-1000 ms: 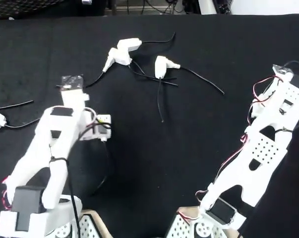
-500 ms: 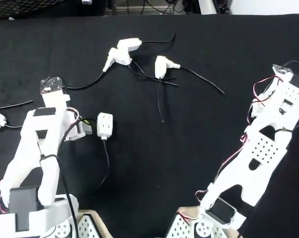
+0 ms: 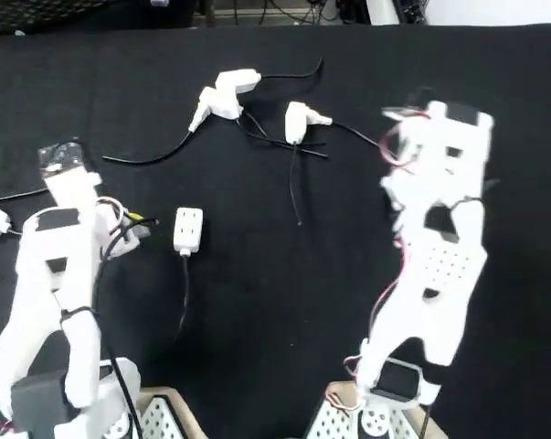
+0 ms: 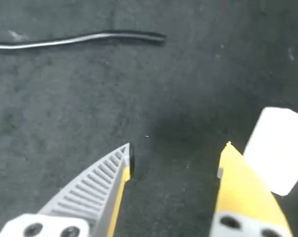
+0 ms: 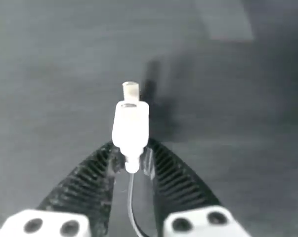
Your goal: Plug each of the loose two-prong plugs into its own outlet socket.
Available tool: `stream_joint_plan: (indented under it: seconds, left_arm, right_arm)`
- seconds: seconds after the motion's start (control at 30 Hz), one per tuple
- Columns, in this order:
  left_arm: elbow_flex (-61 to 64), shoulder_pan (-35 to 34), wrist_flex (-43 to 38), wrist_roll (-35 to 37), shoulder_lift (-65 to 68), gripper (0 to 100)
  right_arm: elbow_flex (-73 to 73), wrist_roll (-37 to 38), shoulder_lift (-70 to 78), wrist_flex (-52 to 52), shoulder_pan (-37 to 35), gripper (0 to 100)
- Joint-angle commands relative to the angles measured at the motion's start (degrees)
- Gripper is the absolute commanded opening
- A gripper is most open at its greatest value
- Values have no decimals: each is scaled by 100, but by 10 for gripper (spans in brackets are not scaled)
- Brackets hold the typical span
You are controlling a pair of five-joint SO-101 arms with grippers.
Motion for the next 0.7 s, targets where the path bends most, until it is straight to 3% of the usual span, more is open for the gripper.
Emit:
stream_joint_plan:
  seconds: [0.0, 0.23, 0.43, 0.67]
  left_arm:
    - [-84, -233, -105, 176, -193, 290]
    - [-92, -277, -105, 211, -167, 290]
    - [-84, -277, -105, 211, -185, 290]
    - [-66, -268, -105, 211, -185, 290]
  right_arm:
    - [1622, 545, -1991, 132, -738, 12]
    - [3380, 1284, -3908, 123, -747, 12]
    - [5086, 2242, -4365, 79, -554, 12]
    - [6448, 2822, -4356, -1380, -545, 15]
